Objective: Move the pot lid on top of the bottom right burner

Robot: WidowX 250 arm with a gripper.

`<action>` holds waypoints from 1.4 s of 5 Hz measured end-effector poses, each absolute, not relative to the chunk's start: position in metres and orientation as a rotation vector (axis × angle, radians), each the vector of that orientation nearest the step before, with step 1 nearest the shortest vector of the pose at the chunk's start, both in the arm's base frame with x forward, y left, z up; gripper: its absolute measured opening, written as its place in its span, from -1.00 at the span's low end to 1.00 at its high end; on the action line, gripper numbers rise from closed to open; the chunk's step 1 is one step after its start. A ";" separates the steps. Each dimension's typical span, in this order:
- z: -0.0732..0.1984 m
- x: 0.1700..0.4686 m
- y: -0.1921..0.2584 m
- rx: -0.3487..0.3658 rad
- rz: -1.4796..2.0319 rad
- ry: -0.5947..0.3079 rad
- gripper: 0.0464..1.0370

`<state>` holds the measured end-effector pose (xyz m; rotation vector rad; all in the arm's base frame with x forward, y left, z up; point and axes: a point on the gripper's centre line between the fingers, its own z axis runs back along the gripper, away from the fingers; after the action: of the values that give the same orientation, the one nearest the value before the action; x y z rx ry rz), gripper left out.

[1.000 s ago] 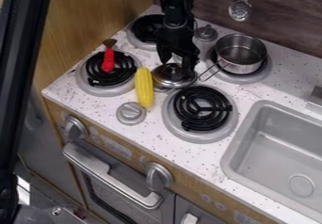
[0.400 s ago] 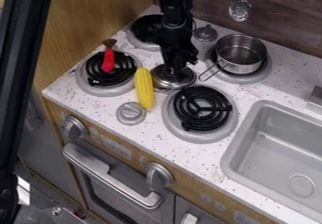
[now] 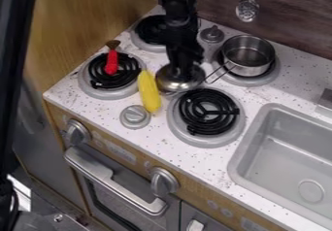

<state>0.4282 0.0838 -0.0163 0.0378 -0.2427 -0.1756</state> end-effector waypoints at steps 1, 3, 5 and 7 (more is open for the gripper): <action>0.013 0.417 0.080 0.048 -0.186 -0.318 -0.56; 0.018 0.370 0.052 0.062 -0.238 -0.336 -0.56; 0.003 0.357 0.010 0.078 -0.315 -0.327 -0.56; -0.037 0.366 0.005 0.085 -0.317 -0.234 -0.56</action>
<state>0.3662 0.0047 -0.0369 0.0845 -0.2338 -0.3171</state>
